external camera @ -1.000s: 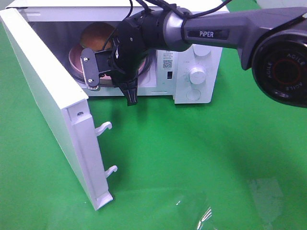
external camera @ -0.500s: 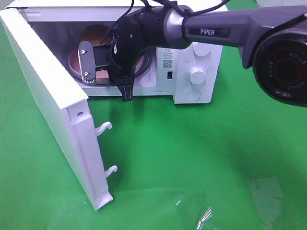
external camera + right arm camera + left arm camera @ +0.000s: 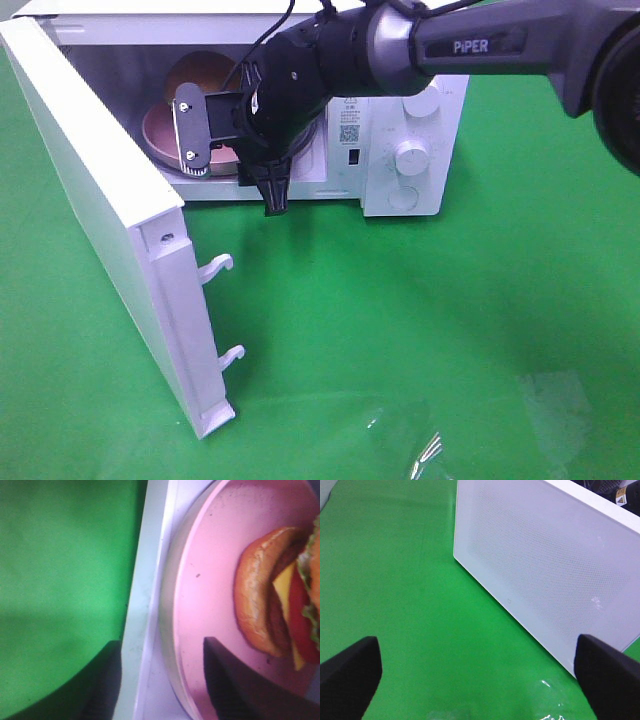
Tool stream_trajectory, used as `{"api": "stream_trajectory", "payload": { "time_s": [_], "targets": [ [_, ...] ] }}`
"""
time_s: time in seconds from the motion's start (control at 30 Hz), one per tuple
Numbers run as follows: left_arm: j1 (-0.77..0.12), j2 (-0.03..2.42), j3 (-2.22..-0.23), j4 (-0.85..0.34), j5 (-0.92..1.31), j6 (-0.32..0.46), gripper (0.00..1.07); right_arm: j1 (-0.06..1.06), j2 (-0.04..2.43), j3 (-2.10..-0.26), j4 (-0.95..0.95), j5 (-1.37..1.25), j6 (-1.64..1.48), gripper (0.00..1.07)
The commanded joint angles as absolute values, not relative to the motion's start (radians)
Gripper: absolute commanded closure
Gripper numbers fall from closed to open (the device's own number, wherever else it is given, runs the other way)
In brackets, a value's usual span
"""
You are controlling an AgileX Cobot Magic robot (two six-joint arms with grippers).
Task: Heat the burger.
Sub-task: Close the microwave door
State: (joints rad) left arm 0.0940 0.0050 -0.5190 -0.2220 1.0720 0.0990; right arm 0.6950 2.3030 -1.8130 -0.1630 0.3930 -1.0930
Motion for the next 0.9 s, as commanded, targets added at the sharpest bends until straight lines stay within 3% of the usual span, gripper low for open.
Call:
{"api": "stream_trajectory", "payload": {
  "time_s": [0.03, 0.07, 0.27, 0.9],
  "targets": [
    [0.097, 0.004, -0.516, -0.229, 1.064, 0.098, 0.1, 0.689, 2.255, -1.762, -0.179, 0.335, -1.072, 0.48],
    [0.097, 0.004, -0.516, -0.229, 1.064, 0.098, 0.1, 0.689, 2.228, -1.723, -0.187, 0.316, -1.069, 0.42],
    [0.097, 0.004, -0.516, -0.229, 1.064, 0.098, 0.1, 0.689, 2.153, -1.602, -0.189, 0.266, -1.072, 0.33],
    [0.097, 0.004, -0.516, -0.229, 1.064, 0.098, 0.1, 0.672, 1.894, -1.237, -0.187, 0.162, -1.03, 0.32]
  ]
}}
